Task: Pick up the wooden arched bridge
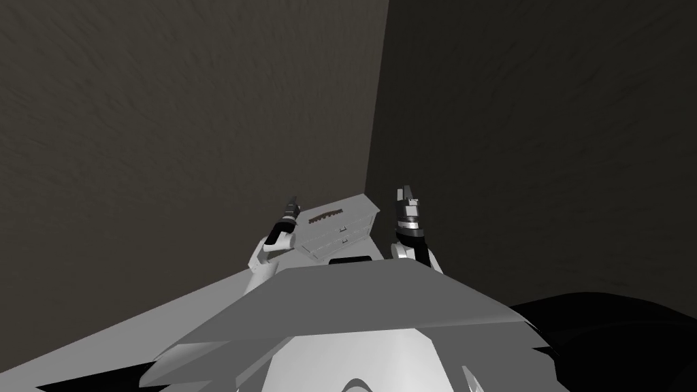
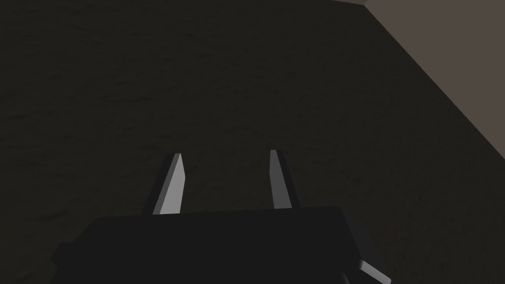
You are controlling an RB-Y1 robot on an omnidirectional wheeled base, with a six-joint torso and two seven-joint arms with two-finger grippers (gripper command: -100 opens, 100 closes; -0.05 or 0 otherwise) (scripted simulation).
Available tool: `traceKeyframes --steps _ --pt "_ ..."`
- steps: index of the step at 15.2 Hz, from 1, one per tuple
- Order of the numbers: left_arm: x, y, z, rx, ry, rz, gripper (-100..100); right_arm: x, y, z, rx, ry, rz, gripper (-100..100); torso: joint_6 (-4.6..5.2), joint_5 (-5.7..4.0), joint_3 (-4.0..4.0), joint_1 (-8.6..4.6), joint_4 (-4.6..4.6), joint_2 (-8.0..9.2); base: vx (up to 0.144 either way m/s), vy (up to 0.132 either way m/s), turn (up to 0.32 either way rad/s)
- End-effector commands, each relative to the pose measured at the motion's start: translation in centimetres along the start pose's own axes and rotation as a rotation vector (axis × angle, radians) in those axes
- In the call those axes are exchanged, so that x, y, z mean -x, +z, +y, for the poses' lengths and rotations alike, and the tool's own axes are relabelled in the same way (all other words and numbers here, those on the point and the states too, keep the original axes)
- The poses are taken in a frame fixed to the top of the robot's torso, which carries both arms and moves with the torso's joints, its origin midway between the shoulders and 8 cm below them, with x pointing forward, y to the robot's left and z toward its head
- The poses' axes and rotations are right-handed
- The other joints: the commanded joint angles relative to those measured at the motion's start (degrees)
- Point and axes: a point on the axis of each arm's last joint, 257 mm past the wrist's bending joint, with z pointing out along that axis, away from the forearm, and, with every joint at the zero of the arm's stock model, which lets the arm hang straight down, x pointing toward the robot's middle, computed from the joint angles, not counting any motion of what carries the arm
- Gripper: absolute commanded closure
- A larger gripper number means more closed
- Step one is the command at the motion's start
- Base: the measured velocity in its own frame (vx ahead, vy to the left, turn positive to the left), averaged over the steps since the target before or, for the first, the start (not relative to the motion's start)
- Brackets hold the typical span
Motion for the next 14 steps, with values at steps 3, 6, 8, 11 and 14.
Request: traceKeyframes --steps 3,6,8,11,14 --pt "1.5 1.6 3.6 0.115 -0.036 -0.028 -100 0.0 0.0 0.0 0.000 0.000 0.000 0 0.00 0.00 0.00 -0.02 0.00 0.00 0.030 -0.055 -0.014" --pt "2.2 2.0 6.2 0.198 -0.057 -0.042 -100 0.0 0.0 0.0 0.000 0.000 0.000 0 -0.01 0.00 0.00 0.00 0.00 0.01 0.029 -0.048 -0.007" --pt "2.2 1.9 6.8 0.221 -0.057 -0.042 -100 0.0 0.0 0.0 0.000 0.000 0.000 0 0.00 0.00 0.01 0.00 0.00 0.01 0.023 -0.042 -0.006" --pt "2.7 2.2 8.6 0.286 -0.080 -0.056 -100 0.0 0.0 0.0 0.000 0.000 0.000 0 0.00 0.00 0.01 -0.01 0.01 0.01 0.026 -0.044 -0.010" --pt "3.2 2.4 10.4 0.350 -0.105 -0.069 -100 0.0 0.0 0.0 0.000 0.000 0.000 0 0.00 0.01 0.01 0.02 0.01 0.02 0.025 -0.038 -0.008"
